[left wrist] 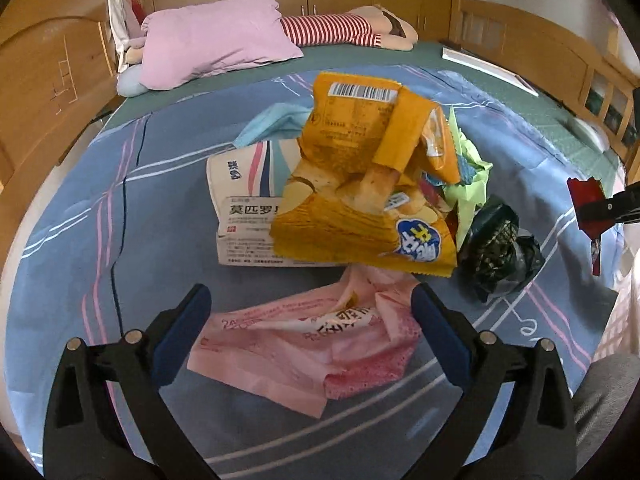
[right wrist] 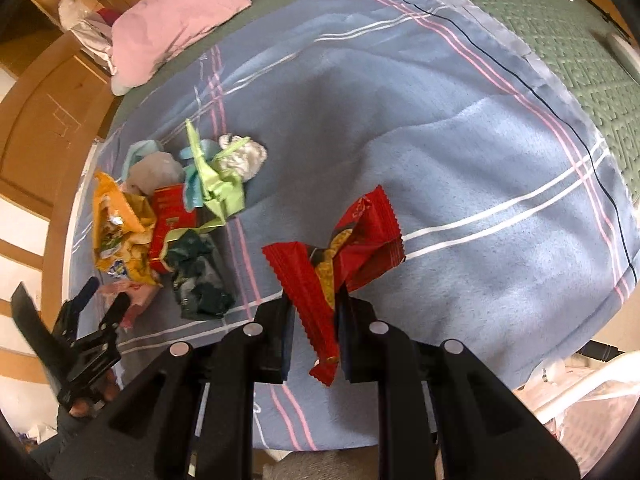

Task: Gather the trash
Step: 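Grasp the pink paper with the left gripper while the right gripper holds the red wrapper, then carry the pink paper to the wastebasket and open the left gripper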

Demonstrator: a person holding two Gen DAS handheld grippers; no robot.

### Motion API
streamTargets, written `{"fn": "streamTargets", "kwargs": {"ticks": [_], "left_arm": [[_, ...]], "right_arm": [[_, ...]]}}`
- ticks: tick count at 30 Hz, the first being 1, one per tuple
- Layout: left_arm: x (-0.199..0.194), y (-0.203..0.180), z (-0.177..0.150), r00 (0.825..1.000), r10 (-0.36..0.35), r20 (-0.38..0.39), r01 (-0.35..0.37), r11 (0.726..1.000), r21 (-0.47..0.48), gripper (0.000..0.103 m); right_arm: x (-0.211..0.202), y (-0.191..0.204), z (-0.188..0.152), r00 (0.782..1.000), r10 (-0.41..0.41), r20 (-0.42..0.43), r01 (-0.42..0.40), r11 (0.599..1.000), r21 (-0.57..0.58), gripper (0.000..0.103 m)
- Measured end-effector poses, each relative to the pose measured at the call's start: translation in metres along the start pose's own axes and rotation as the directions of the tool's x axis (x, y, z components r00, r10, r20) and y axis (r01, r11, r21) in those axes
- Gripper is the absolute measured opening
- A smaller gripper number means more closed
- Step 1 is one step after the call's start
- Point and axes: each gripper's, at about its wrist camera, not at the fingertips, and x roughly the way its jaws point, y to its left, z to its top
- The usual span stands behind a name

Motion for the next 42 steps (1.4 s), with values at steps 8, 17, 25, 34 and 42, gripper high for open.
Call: {"fn": "streamTargets", "kwargs": {"ticks": [8, 17, 25, 34, 42], "left_arm": [[-0.012, -0.01, -0.011, 0.999, -0.043, -0.032, 0.044, 0.998, 0.034, 0.001], [-0.042, 0.011, -0.026, 1.0, -0.022, -0.016, 0.021, 0.999, -0.028, 0.001], [-0.082, 0.019, -0.021, 0.998, 0.002, 0.061, 0.001, 0.998, -0.062, 0.001], [-0.132, -0.007, 0.0, 0.987, -0.032, 0.157, 0.037, 0.999, -0.03, 0.001], [-0.17, -0.094, 0.015, 0.956, -0.19, 0.221, 0.171, 0.98, 0.104, 0.001]], "right_arm": [[-0.011, 0.008, 0.0, 0.999, 0.036, 0.015, -0.036, 0.999, -0.005, 0.019], [-0.027, 0.015, -0.01, 0.998, 0.057, 0.037, -0.056, 0.998, -0.023, 0.019], [-0.034, 0.02, -0.018, 0.996, 0.076, 0.047, -0.075, 0.997, -0.031, 0.019], [-0.067, 0.019, -0.027, 0.988, 0.106, 0.112, -0.103, 0.994, -0.036, 0.019], [-0.14, -0.022, -0.067, 0.968, 0.088, 0.234, -0.097, 0.995, 0.028, 0.02]]}}
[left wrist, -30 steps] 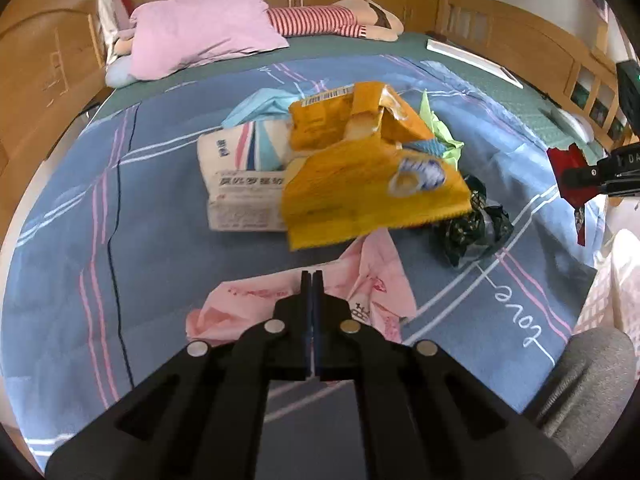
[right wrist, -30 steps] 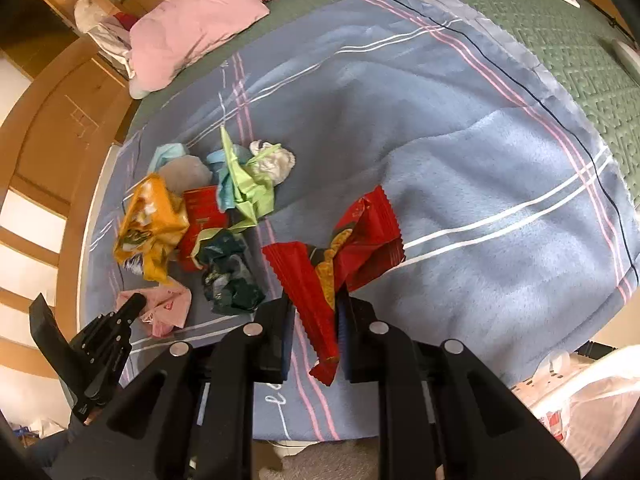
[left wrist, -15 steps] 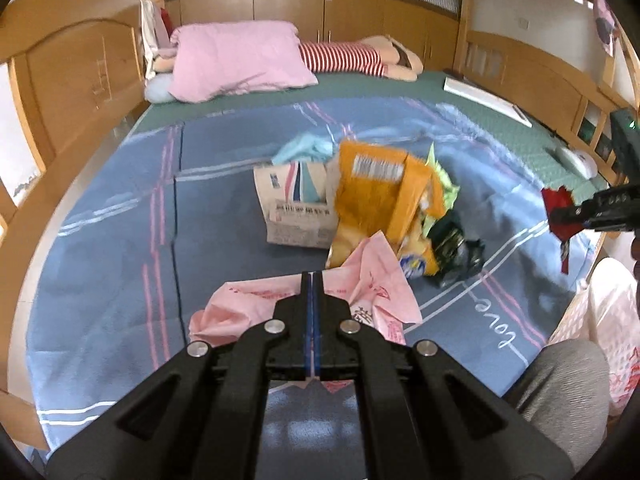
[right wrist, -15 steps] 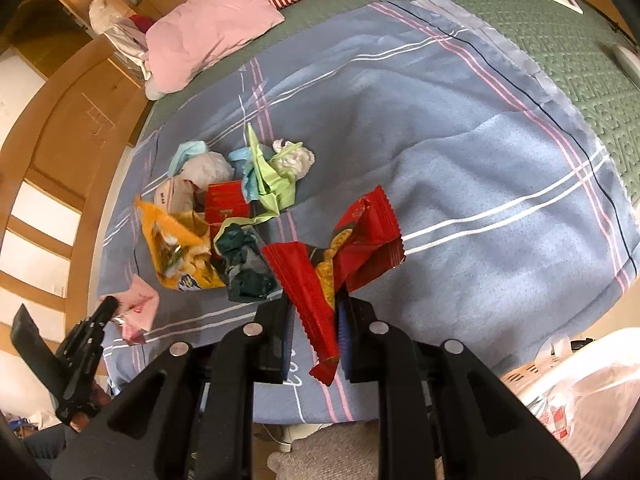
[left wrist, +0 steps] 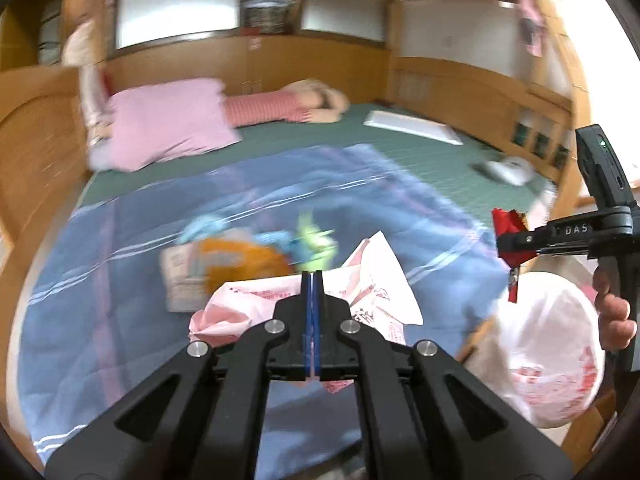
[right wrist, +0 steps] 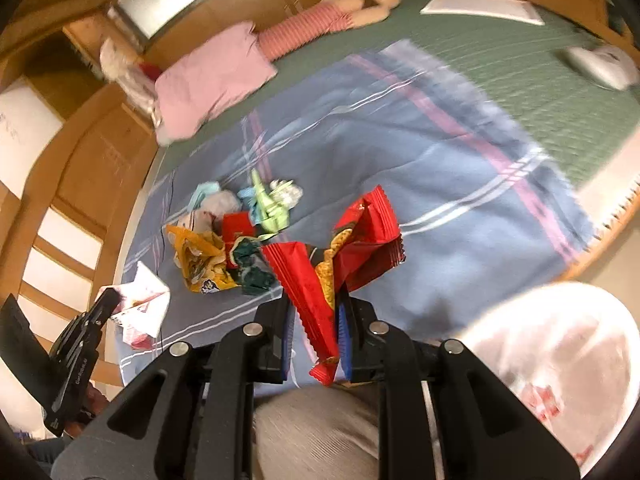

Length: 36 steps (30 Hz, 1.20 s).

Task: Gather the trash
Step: 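Carry the pink paper to the wastebasket and open the left gripper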

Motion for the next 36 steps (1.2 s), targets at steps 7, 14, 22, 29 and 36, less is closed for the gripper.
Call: {"fn": "streamTargets", "kwargs": {"ticks": [7, 14, 22, 29, 36], "left_arm": [[-0.009, -0.119, 0.007, 0.972, -0.235, 0.009, 0.231, 0.963, 0.135, 0.001], [0.006, -0.222, -0.014, 0.926, -0.367, -0.086, 0.377, 0.896, 0.234, 0.001], [0.024, -0.279, -0.032, 0.919, -0.363, -0.154, 0.393, 0.876, 0.281, 0.001], [0.033, -0.289, -0.032, 0.936, -0.313, -0.163, 0.349, 0.893, 0.286, 0.001], [0.036, -0.296, -0.032, 0.941, -0.29, -0.172, 0.331, 0.895, 0.3, 0.008]], "right_arm": [[-0.092, -0.057, -0.045, 0.99, -0.083, 0.114, 0.072, 0.992, 0.101, 0.02], [-0.153, -0.109, -0.096, 0.972, -0.17, 0.163, 0.132, 0.966, 0.222, 0.02], [-0.188, -0.138, -0.123, 0.956, -0.214, 0.201, 0.153, 0.947, 0.282, 0.02], [-0.192, -0.142, -0.128, 0.955, -0.209, 0.21, 0.145, 0.949, 0.281, 0.02], [-0.197, -0.149, -0.13, 0.954, -0.207, 0.216, 0.14, 0.947, 0.288, 0.02]]}}
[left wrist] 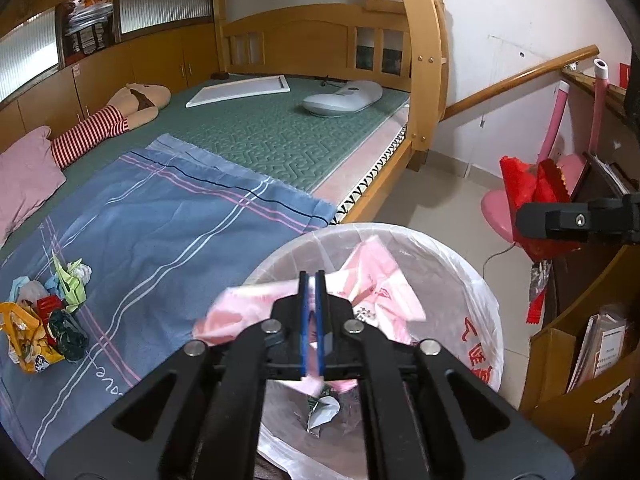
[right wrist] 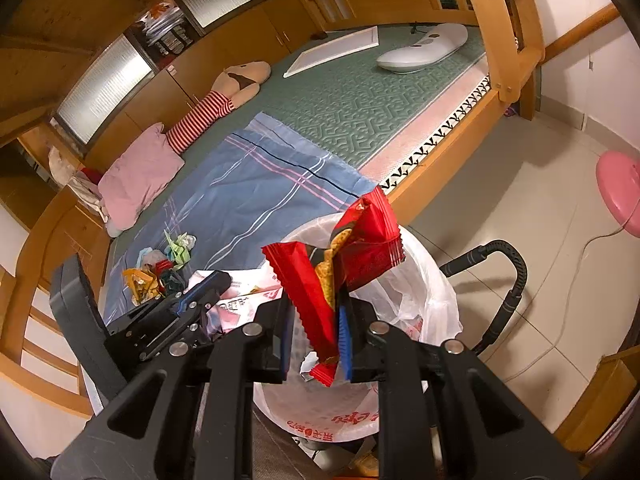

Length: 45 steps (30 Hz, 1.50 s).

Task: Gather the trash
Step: 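Carry the pink paper to the wastebasket and open the left gripper, then drop the red wrapper into the wastebasket by opening the right gripper, then grasp the yellow snack bag on the sheet with the right gripper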

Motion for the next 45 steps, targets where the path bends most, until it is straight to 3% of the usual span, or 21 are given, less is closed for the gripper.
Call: {"fn": "streamTargets", "kwargs": {"ticks": [1, 3, 5, 16, 19, 22, 26, 40, 43, 45], "left_arm": [[0.0, -0.001, 0.0, 1.0, 0.006, 0.001, -0.006, 1.0, -0.001, 0.011], [0.002, -0.002, 0.001, 1.0, 0.008, -0.005, -0.008, 1.0, 0.0, 0.036], [0.002, -0.004, 0.002, 1.0, 0.022, 0.001, -0.022, 1.0, -0.005, 0.048], [-0.014, 0.02, 0.002, 0.995, 0.102, 0.018, -0.101, 0.993, -0.058, 0.057], [-0.018, 0.03, 0.001, 0.992, 0.121, 0.022, -0.119, 0.99, -0.078, 0.057], [-0.023, 0.04, 0.001, 0.99, 0.14, 0.022, -0.137, 0.985, -0.1, 0.058], [-0.03, 0.052, 0.0, 0.987, 0.16, 0.03, -0.155, 0.98, -0.124, 0.058], [-0.045, 0.087, -0.007, 0.977, 0.208, 0.041, -0.196, 0.96, -0.201, 0.06], [-0.05, 0.097, -0.01, 0.972, 0.229, 0.042, -0.215, 0.951, -0.222, 0.065], [-0.055, 0.105, -0.013, 0.968, 0.247, 0.042, -0.23, 0.944, -0.235, 0.078]], "right_arm": [[0.0, 0.0, 0.0, 1.0, 0.001, -0.001, -0.001, 1.0, 0.001, 0.02], [-0.002, 0.0, -0.001, 1.0, 0.0, 0.0, 0.0, 1.0, 0.003, 0.02], [-0.003, -0.002, -0.002, 1.0, -0.002, 0.001, 0.002, 1.0, 0.007, 0.02], [0.022, 0.004, -0.008, 0.998, -0.005, -0.06, 0.004, 1.0, -0.009, 0.022], [0.038, 0.01, -0.011, 0.996, -0.026, -0.086, 0.024, 0.999, -0.029, 0.027], [0.053, 0.014, -0.014, 0.992, -0.045, -0.118, 0.041, 0.998, -0.04, 0.043], [0.062, 0.018, -0.014, 0.99, -0.054, -0.133, 0.047, 0.997, -0.053, 0.05], [0.066, 0.045, -0.013, 0.99, -0.059, -0.129, 0.046, 0.994, -0.097, 0.051], [0.069, 0.054, -0.012, 0.99, -0.053, -0.13, 0.038, 0.993, -0.113, 0.051], [0.073, 0.063, -0.011, 0.99, -0.047, -0.131, 0.031, 0.992, -0.125, 0.051]]}}
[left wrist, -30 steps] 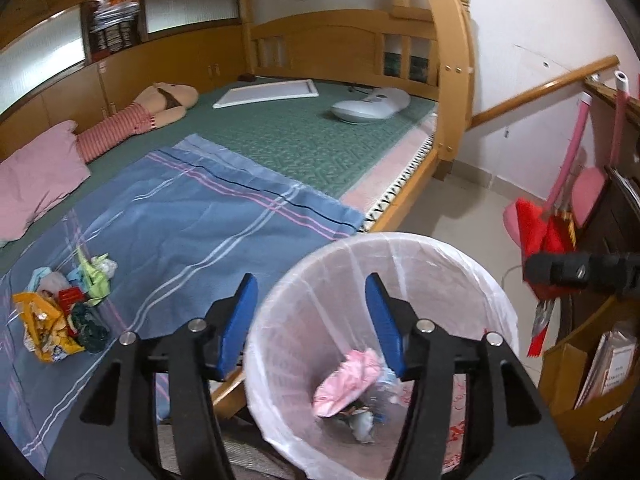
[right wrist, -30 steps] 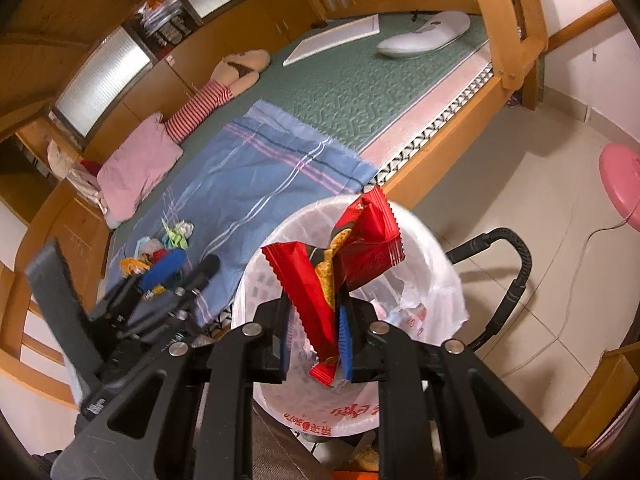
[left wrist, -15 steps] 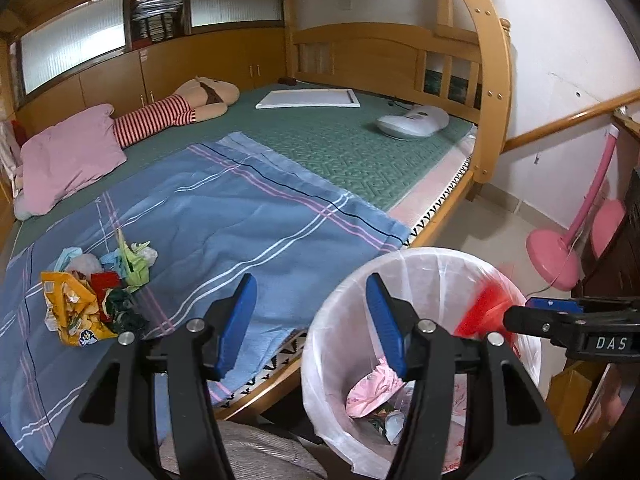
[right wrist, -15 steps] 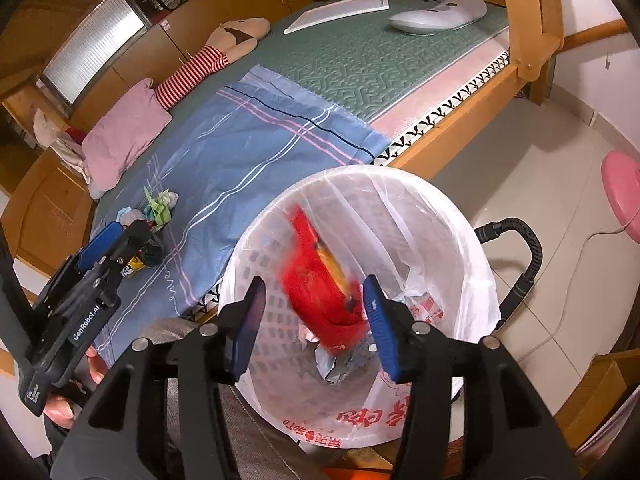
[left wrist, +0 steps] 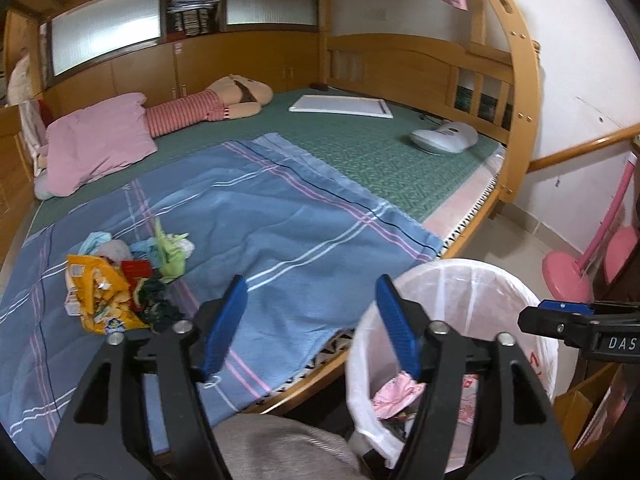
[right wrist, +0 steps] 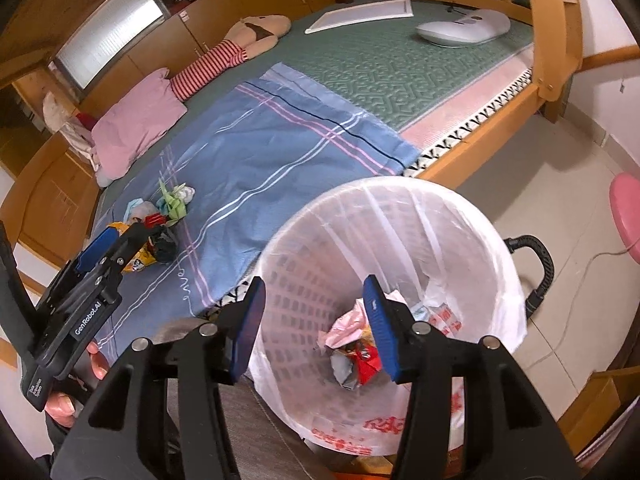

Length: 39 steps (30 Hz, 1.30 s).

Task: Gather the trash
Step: 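Grasp the yellow snack bag on the sheet with the right gripper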

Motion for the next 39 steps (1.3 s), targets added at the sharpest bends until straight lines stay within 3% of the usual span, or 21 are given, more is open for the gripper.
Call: {"fn": "streamTargets", "kwargs": {"ticks": [3, 6, 9, 13, 16, 19, 22, 29, 33, 37, 38, 39], "left_arm": [[-0.012, 0.029, -0.004, 0.997, 0.072, 0.032, -0.071, 0.997, -0.039, 0.094], [-0.022, 0.066, -0.012, 0.99, 0.139, 0.029, -0.136, 0.987, -0.082, 0.096], [-0.031, 0.118, -0.026, 0.973, 0.232, -0.002, -0.23, 0.959, -0.164, 0.096], [-0.043, 0.19, -0.05, 0.926, 0.37, -0.077, -0.377, 0.89, -0.258, 0.096], [-0.053, 0.237, -0.07, 0.892, 0.433, -0.132, -0.452, 0.835, -0.313, 0.096], [-0.064, 0.273, -0.087, 0.861, 0.48, -0.169, -0.508, 0.79, -0.344, 0.096], [-0.071, 0.298, -0.098, 0.841, 0.505, -0.194, -0.54, 0.756, -0.37, 0.096], [-0.085, 0.326, -0.119, 0.826, 0.518, -0.223, -0.562, 0.722, -0.404, 0.096], [-0.09, 0.334, -0.123, 0.824, 0.52, -0.223, -0.563, 0.711, -0.422, 0.097], [-0.091, 0.342, -0.126, 0.826, 0.518, -0.224, -0.56, 0.703, -0.438, 0.096], [-0.091, 0.344, -0.127, 0.825, 0.518, -0.226, -0.561, 0.701, -0.44, 0.096], [-0.091, 0.345, -0.128, 0.824, 0.518, -0.228, -0.562, 0.701, -0.44, 0.096]], "right_arm": [[0.004, 0.014, 0.005, 1.0, 0.012, 0.002, -0.012, 1.0, -0.025, 0.051], [0.014, 0.036, 0.013, 0.999, 0.04, -0.001, -0.04, 0.997, -0.067, 0.055], [0.032, 0.065, 0.023, 0.997, 0.076, -0.02, -0.078, 0.99, -0.114, 0.056], [0.065, 0.112, 0.036, 0.99, 0.127, -0.067, -0.137, 0.975, -0.174, 0.056], [0.095, 0.155, 0.044, 0.98, 0.164, -0.115, -0.187, 0.954, -0.234, 0.056], [0.129, 0.207, 0.05, 0.96, 0.208, -0.188, -0.26, 0.912, -0.318, 0.056], [0.158, 0.257, 0.052, 0.946, 0.218, -0.241, -0.302, 0.863, -0.405, 0.063], [0.215, 0.35, 0.057, 0.922, 0.22, -0.32, -0.368, 0.756, -0.542, 0.072], [0.24, 0.381, 0.056, 0.932, 0.159, -0.325, -0.337, 0.711, -0.618, 0.075], [0.268, 0.4, 0.048, 0.928, 0.098, -0.358, -0.325, 0.681, -0.656, 0.075], [0.276, 0.405, 0.045, 0.928, 0.071, -0.366, -0.315, 0.676, -0.666, 0.074], [0.283, 0.407, 0.042, 0.928, 0.046, -0.37, -0.301, 0.678, -0.671, 0.062]]}}
